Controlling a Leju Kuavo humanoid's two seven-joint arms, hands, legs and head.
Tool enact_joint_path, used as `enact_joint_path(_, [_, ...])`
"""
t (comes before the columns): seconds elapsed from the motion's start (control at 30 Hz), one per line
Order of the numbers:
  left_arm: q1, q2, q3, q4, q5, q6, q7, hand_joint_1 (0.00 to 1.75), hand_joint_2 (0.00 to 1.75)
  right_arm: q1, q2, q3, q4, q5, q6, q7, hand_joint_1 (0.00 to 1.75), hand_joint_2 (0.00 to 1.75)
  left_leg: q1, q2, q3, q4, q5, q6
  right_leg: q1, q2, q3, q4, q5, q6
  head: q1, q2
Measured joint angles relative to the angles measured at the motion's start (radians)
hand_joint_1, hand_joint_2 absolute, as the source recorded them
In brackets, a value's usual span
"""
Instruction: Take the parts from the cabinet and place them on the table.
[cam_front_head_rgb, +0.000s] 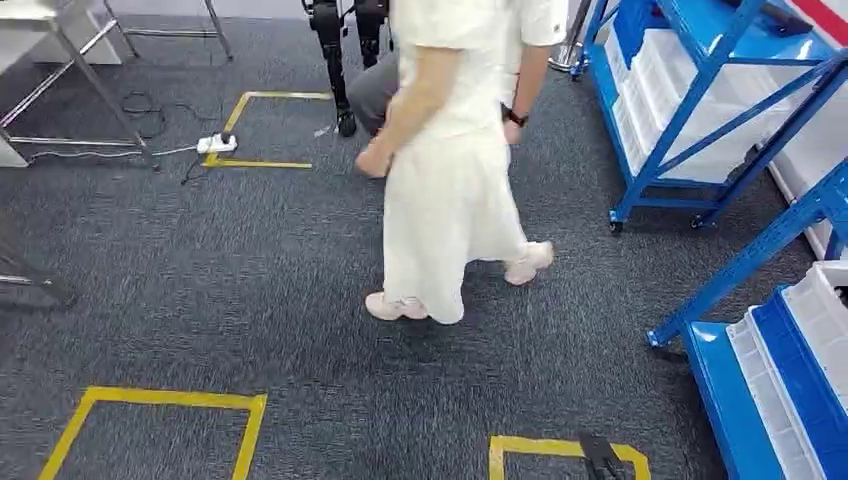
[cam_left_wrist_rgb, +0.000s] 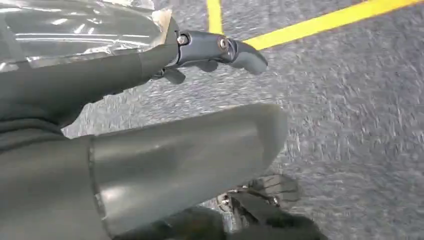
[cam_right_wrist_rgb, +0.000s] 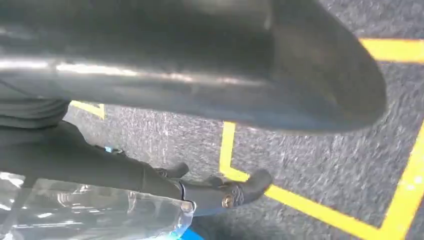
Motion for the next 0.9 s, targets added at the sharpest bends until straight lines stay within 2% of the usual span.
enact_joint_path(0.03, [0.001,0.001,0.003,0.0,0.0,0.001,0.003,0.0,0.0,0.0,0.003,0.001,0.0,0.001,0.0,-0.002,0.0,0.0,0.001,-0.011,-0.041,0.085,-0.039,-0.003,0.002,0.015,-0.001,0.0,0.0,0.0,0.0,0.0])
enact_joint_path(0.07, [0.004,0.003,0.006,0.0,0.0,0.001,0.008,0.0,0.0,0.003,0.005,0.002,0.0,0.002,0.0,-0.003,0.0,0.0,0.001,-0.013,-0.073,0.147,-0.056,-0.005,0.002,0.031,-0.002,0.001,0.0,0.0,-0.001,0.0])
enact_joint_path(0.1, [0.005,0.004,0.009,0.001,0.0,0.002,0.011,0.0,0.0,0.006,0.007,0.003,0.001,0.003,0.0,-0.004,0.0,0.0,0.003,-0.013,-0.083,0.16,-0.047,-0.007,0.002,0.044,-0.001,0.001,0.0,0.0,0.0,0.0])
enact_joint_path(0.13, [0.005,0.004,0.011,0.001,0.001,0.002,0.013,0.0,0.0,0.01,0.008,0.004,0.002,0.003,0.0,-0.004,0.0,0.0,0.006,-0.013,-0.074,0.129,-0.016,-0.008,0.002,0.059,0.0,0.002,0.0,0.0,0.0,0.0])
enact_joint_path(0.17, [0.005,0.005,0.012,0.001,0.001,0.003,0.015,0.0,0.0,0.012,0.01,0.007,0.003,0.003,-0.001,-0.004,0.0,0.0,0.011,-0.015,-0.043,0.058,0.033,-0.009,0.0,0.074,0.001,0.005,0.0,0.001,-0.001,0.0])
enact_joint_path(0.2, [0.004,0.008,0.013,0.001,0.001,0.004,0.017,0.0,0.0,0.012,0.015,0.008,0.004,0.003,-0.002,-0.004,0.0,0.0,0.018,-0.03,0.003,-0.04,0.087,-0.012,-0.002,0.091,0.001,0.01,-0.001,0.002,0.0,0.0])
enact_joint_path(0.23, [0.004,0.009,0.014,0.001,0.0,0.004,0.017,0.0,0.0,0.012,0.018,0.008,0.004,0.003,-0.003,-0.004,0.0,0.0,0.028,-0.078,0.035,-0.114,0.119,-0.017,-0.002,0.104,-0.004,0.016,-0.005,0.009,-0.002,0.0])
enact_joint_path(0.27, [0.004,0.008,0.016,0.002,0.0,0.004,0.018,0.0,0.0,0.01,0.019,0.008,0.004,0.003,-0.004,-0.006,0.0,0.0,0.029,-0.104,0.045,-0.143,0.104,-0.017,0.01,0.114,-0.015,0.032,-0.01,0.017,-0.003,0.0])
enact_joint_path(0.33, [0.002,0.008,0.018,0.002,0.0,0.008,0.024,0.0,0.0,0.018,0.022,0.01,0.004,0.003,-0.012,-0.012,0.0,0.0,0.017,-0.084,0.04,-0.133,0.104,-0.004,0.006,0.132,-0.026,0.025,-0.004,0.031,0.0,0.0])
enact_joint_path(0.37, [0.001,0.008,0.018,0.002,0.0,0.011,0.026,0.0,0.0,0.026,0.023,0.01,0.004,0.003,-0.017,-0.015,0.0,0.0,0.011,-0.073,0.04,-0.134,0.106,0.005,0.005,0.145,-0.028,0.021,0.001,0.04,0.001,0.0])
enact_joint_path(0.4, [0.001,0.005,0.019,0.002,0.0,0.014,0.027,0.0,0.0,0.034,0.023,0.01,0.004,0.003,-0.02,-0.017,0.0,0.0,0.013,-0.059,0.044,-0.144,0.114,0.017,0.009,0.154,-0.038,0.021,0.001,0.05,0.0,0.0])
enact_joint_path(0.43, [0.0,0.005,0.019,0.002,0.0,0.016,0.028,0.0,0.0,0.041,0.025,0.01,0.005,0.003,-0.02,-0.018,0.0,0.0,0.012,-0.046,0.048,-0.154,0.121,0.028,0.004,0.091,-0.041,0.042,-0.007,0.049,0.001,0.0])
enact_joint_path(0.47, [0.0,0.004,0.019,0.002,0.0,0.02,0.028,0.0,0.0,0.043,0.027,0.01,0.005,0.003,-0.021,-0.021,0.0,0.0,0.01,-0.035,0.048,-0.156,0.121,0.037,0.007,0.042,-0.067,0.086,-0.035,0.044,0.006,0.0])
enact_joint_path(0.5, [0.002,0.003,0.019,0.002,0.0,0.021,0.029,0.0,0.0,0.041,0.029,0.01,0.005,0.003,-0.022,-0.024,0.0,0.0,0.007,-0.018,0.047,-0.156,0.12,0.039,0.006,0.025,-0.106,0.158,-0.07,0.039,0.01,0.0])
enact_joint_path(0.53, [0.003,0.003,0.019,0.002,-0.002,0.021,0.03,0.0,0.0,0.042,0.032,0.01,0.005,0.002,-0.022,-0.026,0.0,0.0,0.005,-0.002,0.046,-0.156,0.119,0.04,0.005,0.019,-0.148,0.24,-0.104,0.037,0.009,0.0])
enact_joint_path(0.57, [0.004,0.003,0.019,0.002,-0.005,0.021,0.031,0.0,0.0,0.046,0.033,0.01,0.005,0.001,-0.022,-0.026,0.0,0.0,0.003,0.015,0.044,-0.156,0.119,0.041,0.005,0.018,-0.183,0.314,-0.128,0.04,0.01,0.0])
enact_joint_path(0.6, [0.004,0.003,0.019,0.002,-0.008,0.018,0.031,0.0,0.0,0.053,0.033,0.01,0.005,-0.002,-0.022,-0.026,0.0,0.0,0.001,0.028,0.043,-0.156,0.119,0.041,0.003,0.018,-0.196,0.346,-0.133,0.046,0.01,0.0])
enact_joint_path(0.63, [0.003,0.003,0.019,0.002,-0.01,0.012,0.031,0.0,0.0,0.06,0.033,0.01,0.006,-0.007,-0.023,-0.026,0.0,0.0,0.001,0.041,0.043,-0.156,0.118,0.041,0.002,0.015,-0.181,0.32,-0.12,0.055,0.01,0.0])
enact_joint_path(0.67, [0.003,0.003,0.019,0.002,-0.012,0.01,0.031,0.0,0.0,0.065,0.033,0.01,0.006,-0.01,-0.023,-0.026,0.0,0.0,0.001,0.054,0.044,-0.156,0.117,0.039,0.001,0.01,-0.14,0.249,-0.094,0.065,0.012,0.0])
enact_joint_path(0.7, [0.003,0.002,0.019,0.002,-0.015,0.005,0.03,0.0,0.0,0.067,0.033,0.01,0.006,-0.012,-0.023,-0.026,0.0,0.0,0.001,0.066,0.045,-0.156,0.116,0.037,0.0,-0.006,-0.086,0.154,-0.063,0.073,0.012,0.0])
enact_joint_path(0.73, [0.003,0.0,0.019,0.002,-0.02,0.002,0.028,0.0,0.0,0.067,0.032,0.01,0.005,-0.013,-0.024,-0.026,0.0,0.0,0.001,0.077,0.048,-0.155,0.114,0.034,-0.001,-0.042,-0.031,0.059,-0.038,0.077,0.012,0.0])
enact_joint_path(0.77, [0.003,-0.001,0.019,0.002,-0.021,0.0,0.027,0.0,0.0,0.066,0.033,0.01,0.005,-0.015,-0.024,-0.027,0.0,0.0,-0.007,0.087,0.053,-0.155,0.109,0.026,0.006,-0.102,-0.017,0.029,-0.03,0.059,0.01,0.0])
enact_joint_path(0.9, [0.003,-0.001,0.019,0.002,-0.021,0.0,0.027,0.0,0.0,0.066,0.033,0.01,0.005,-0.015,-0.024,-0.027,0.0,0.0,-0.007,0.087,0.053,-0.155,0.109,0.026,0.006,-0.102,-0.017,0.029,-0.03,0.059,0.01,0.0])
